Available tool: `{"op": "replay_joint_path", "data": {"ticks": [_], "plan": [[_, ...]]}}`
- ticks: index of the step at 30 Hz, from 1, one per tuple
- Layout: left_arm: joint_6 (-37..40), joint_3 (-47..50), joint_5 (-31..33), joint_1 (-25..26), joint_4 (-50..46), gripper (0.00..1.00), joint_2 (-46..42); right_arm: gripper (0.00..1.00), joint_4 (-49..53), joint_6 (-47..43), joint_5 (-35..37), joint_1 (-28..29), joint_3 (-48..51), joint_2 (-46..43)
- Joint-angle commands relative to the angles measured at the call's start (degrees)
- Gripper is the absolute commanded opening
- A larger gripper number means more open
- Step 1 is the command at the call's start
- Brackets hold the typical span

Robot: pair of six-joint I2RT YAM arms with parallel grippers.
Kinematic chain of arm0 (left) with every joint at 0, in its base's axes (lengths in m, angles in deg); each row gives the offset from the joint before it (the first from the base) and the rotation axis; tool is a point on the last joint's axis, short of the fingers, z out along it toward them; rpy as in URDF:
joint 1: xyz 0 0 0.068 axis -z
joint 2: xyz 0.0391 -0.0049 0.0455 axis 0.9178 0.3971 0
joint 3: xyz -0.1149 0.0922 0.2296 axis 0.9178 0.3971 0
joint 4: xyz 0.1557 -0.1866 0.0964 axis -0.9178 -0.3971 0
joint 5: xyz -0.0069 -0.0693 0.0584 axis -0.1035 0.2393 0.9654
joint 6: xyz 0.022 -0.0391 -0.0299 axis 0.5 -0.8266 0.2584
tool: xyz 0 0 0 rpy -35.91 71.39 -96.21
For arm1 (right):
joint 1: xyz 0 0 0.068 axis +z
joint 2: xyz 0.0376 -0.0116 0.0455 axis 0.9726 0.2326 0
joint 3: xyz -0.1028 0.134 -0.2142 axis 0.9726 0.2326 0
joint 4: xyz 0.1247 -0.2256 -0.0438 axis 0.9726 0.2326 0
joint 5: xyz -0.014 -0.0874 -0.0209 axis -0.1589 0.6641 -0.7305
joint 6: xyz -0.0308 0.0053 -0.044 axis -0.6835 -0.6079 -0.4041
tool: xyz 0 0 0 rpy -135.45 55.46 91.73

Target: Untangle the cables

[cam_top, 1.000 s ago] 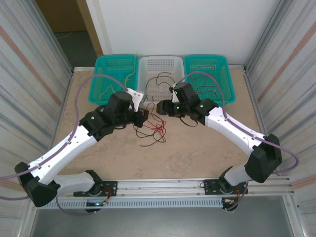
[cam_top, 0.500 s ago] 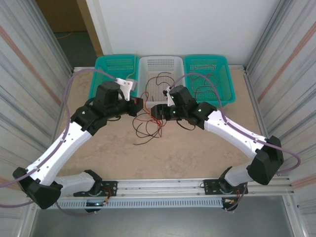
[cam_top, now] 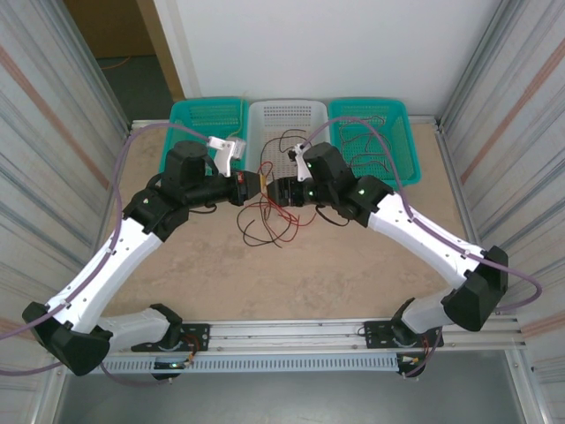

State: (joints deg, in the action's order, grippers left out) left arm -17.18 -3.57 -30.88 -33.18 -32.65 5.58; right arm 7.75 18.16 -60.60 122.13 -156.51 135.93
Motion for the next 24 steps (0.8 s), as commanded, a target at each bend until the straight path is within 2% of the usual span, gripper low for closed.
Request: {"op": "replay_joint_path", "data": {"ticks": [1, 7, 14, 19, 20, 22, 23, 24], "plan": [[-1.44, 0.44, -3.2, -0.12, 2.44, 0.0, -0.89, 0.64, 0.76, -2.47, -0.41, 0.64, -2.58, 2.03], [-1.97, 0.66, -3.17, -0.12, 2.8, 0.0, -1.37, 0.54, -0.63, -1.9, -0.16, 1.0, -2.46, 2.99], [-1.42, -0.04, -1.82, -0.12, 1.61, 0.0, -1.35, 0.19, -0.94, -1.44, -0.59, 1.0, -1.7, 2.45], [-1.67, -0.22, 0.44, -0.21, 0.51, 0.0, -1.22, 0.05, -1.28, -1.17, -0.17, 1.0, -1.26, 1.09], [-1.87, -0.25, 1.13, -0.21, 0.09, 0.05, -1.24, 0.03, -1.29, -1.16, 0.05, 1.0, -1.22, 0.7], [-1.97, 0.27, 2.3, -0.34, -0.14, 0.3, -1.46, 0.01, -1.3, -1.15, 0.68, 0.91, -1.07, -0.32], [-2.1, 0.73, 3.14, -0.45, -0.4, 0.38, -1.61, 0.01, -1.38, -0.96, 1.1, 0.76, -0.97, -0.83], [-2.36, 1.16, 3.85, -0.64, -0.53, 0.4, -1.83, 0.0, -1.36, -0.8, 1.12, 0.5, -0.87, -1.21]]}}
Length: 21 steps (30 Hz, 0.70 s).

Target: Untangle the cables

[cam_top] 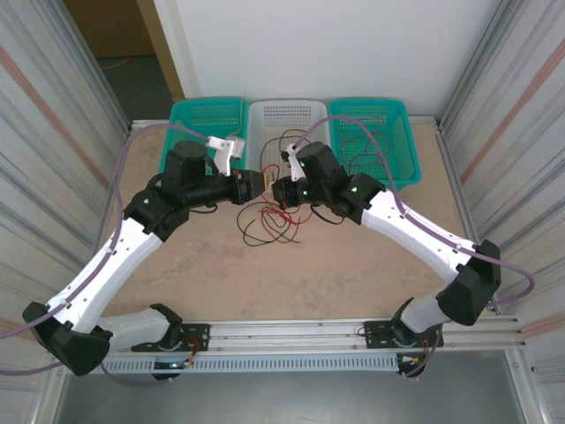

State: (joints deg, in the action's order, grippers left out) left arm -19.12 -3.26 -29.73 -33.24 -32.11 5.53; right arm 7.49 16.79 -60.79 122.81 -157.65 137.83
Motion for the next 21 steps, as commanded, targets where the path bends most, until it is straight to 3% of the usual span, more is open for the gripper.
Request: {"op": "replay_joint_path", "data": {"ticks": [1, 5, 9, 13, 16, 21], "plan": [[-1.08, 1.71, 3.25, -0.78, -1.2, 0.4, -1.9, 0.0, -1.2, 0.85, 1.02, -0.52, 0.4, -3.54], [-4.29, 5.92, 3.94, -2.22, -1.31, 0.4, -2.46, 0.0, -2.56, 1.94, 0.29, -1.48, 1.65, -5.43], [-6.45, 9.99, 4.58, -2.69, -0.14, 0.54, -3.78, 0.0, -3.96, 3.14, -0.9, -2.36, 2.94, -6.76], [-8.35, 12.39, 2.31, -2.69, 1.63, 0.59, -3.51, 0.0, -4.79, 3.91, -1.49, -2.92, 3.61, -7.56], [-10.05, 14.57, -0.56, -1.9, 5.36, 0.59, -2.68, 0.0, -5.54, 4.57, -2.06, -3.18, 3.93, -8.21], [-11.97, 16.93, 0.72, 0.12, 7.39, 0.55, -0.4, 0.0, -6.79, 5.65, -2.6, -3.44, 4.31, -9.2]]}}
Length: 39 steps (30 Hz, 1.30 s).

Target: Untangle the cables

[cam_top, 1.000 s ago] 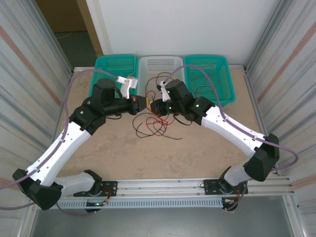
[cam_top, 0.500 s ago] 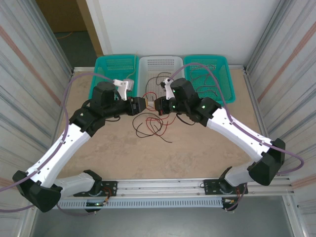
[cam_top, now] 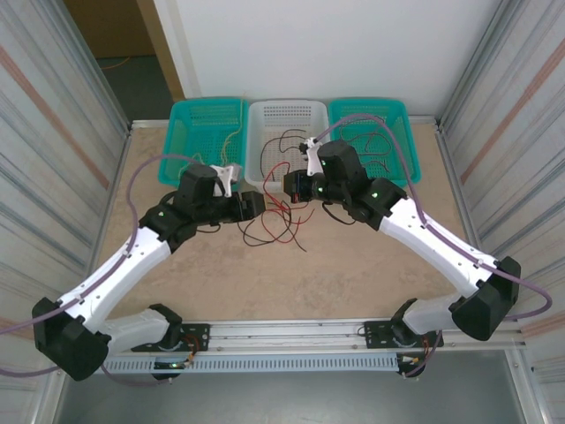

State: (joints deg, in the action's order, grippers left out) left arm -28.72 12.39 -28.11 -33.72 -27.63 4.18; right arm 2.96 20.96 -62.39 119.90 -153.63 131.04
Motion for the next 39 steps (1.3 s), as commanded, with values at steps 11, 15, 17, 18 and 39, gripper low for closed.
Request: {"op": "replay_joint_path", "data": {"ticks": [11, 15, 17, 18, 39], "plan": [[-8.55, 4.71, -1.42, 0.6, 10.34, 0.42, 2.99, 0.0, -4.19, 3.39, -2.75, -0.7, 1.25, -3.65], [-10.61, 5.82, -1.87, 0.51, 12.31, 0.3, 3.7, 0.0, -5.24, 4.26, -3.35, -0.98, 1.69, -4.2], [-11.51, 6.48, -2.48, 0.51, 13.24, 0.25, 4.26, 0.0, -5.96, 4.87, -3.71, -1.18, 2.0, -4.71], [-12.15, 6.96, -2.69, 0.6, 13.81, 0.23, 4.52, 0.0, -6.5, 5.27, -3.89, -1.36, 2.18, -4.93], [-14.52, 8.76, -3.13, 3.94, 19.06, 0.16, 9.21, 0.0, -21.88, 17.87, -9.96, -3.03, 7.0, -6.27]]}}
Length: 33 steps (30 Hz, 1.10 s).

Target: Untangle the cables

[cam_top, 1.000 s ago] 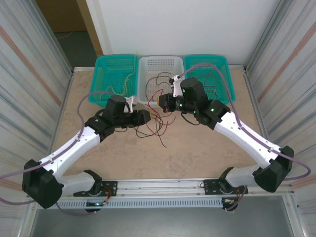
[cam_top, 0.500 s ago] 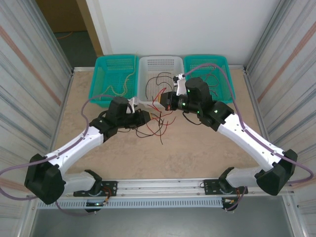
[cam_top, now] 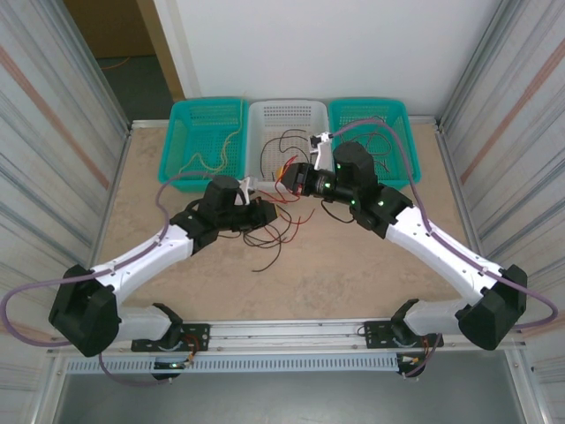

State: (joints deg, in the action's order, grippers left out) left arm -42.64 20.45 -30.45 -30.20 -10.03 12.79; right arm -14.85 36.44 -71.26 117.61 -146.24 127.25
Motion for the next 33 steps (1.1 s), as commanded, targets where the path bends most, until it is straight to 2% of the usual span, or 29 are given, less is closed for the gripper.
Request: {"op": "replay_joint_path", "data": {"ticks": [1, 4, 8, 12, 18, 23, 28, 30, 33], "plan": [[-0.52, 0.99, -0.62, 0.36, 1.25, 0.18, 0.55, 0.0, -2.83, 1.59, -0.66, -0.89, -1.09, -2.68], [0.6, 0.99, 1.28, 0.38, -1.31, 0.3, -0.25, 0.0, 5.36, -2.04, 3.56, -2.22, -4.48, -3.48], [5.35, -1.49, 6.44, 0.1, -10.42, 0.41, -1.74, 0.0, 17.41, -4.77, 10.37, -6.81, -8.54, -3.84], [9.75, -3.92, 12.59, -0.11, -19.37, 0.42, -2.72, 0.0, 25.08, -5.98, 11.6, -14.18, -11.49, -2.5], [10.87, -2.8, 13.96, -0.28, -22.21, 0.43, -4.41, 0.0, 28.43, -9.44, 12.52, -22.93, -15.3, 1.38], [11.22, -1.63, 14.47, -0.28, -23.65, 0.43, -5.53, 0.0, 30.07, -11.3, 10.91, -29.66, -20.48, 9.26], [12.66, -2.1, 17.31, -0.25, -26.8, 0.44, -5.82, 0.0, 30.09, -12.41, 9.21, -34.01, -25.47, 17.58], [13.22, -2.44, 17.89, -0.26, -27.86, 0.45, -5.57, 0.03, 31.13, -12.42, 8.71, -35.48, -28.12, 21.18], [13.89, -2.96, 17.99, -0.26, -28.61, 0.47, -5.38, 0.15, 34.59, -12.41, 8.16, -37.25, -33.13, 26.81]]}}
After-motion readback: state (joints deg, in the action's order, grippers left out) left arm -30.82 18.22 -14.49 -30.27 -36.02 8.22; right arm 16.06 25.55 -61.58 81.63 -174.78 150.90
